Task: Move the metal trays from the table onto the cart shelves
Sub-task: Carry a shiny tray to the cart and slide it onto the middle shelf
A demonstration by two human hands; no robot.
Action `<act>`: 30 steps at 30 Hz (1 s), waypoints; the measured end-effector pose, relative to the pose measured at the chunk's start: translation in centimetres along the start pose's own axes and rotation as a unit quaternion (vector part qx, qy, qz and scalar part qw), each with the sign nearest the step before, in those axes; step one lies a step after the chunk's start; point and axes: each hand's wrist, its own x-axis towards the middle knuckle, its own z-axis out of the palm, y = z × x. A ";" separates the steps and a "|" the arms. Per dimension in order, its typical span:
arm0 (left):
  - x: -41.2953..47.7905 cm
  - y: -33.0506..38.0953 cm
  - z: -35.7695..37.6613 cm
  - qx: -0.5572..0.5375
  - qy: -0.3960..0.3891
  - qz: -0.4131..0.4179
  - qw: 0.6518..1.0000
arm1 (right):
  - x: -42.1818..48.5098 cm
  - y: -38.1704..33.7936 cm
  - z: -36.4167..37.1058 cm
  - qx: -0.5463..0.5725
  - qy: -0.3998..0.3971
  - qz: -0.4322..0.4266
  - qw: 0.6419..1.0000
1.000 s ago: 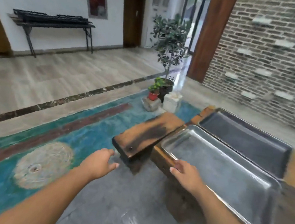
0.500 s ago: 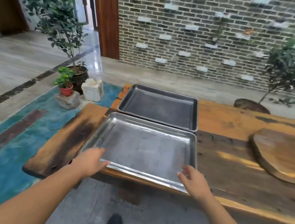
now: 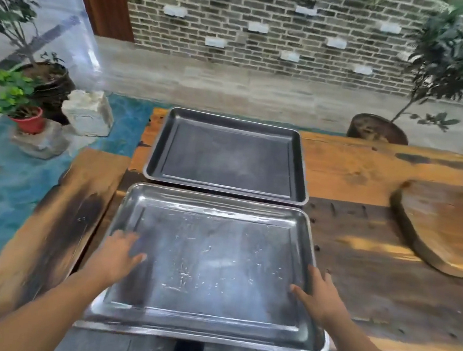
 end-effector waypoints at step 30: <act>5.1 -9.4 6.6 -0.216 0.044 -0.236 0.946 | 7.6 7.2 6.6 -0.010 0.082 0.170 0.982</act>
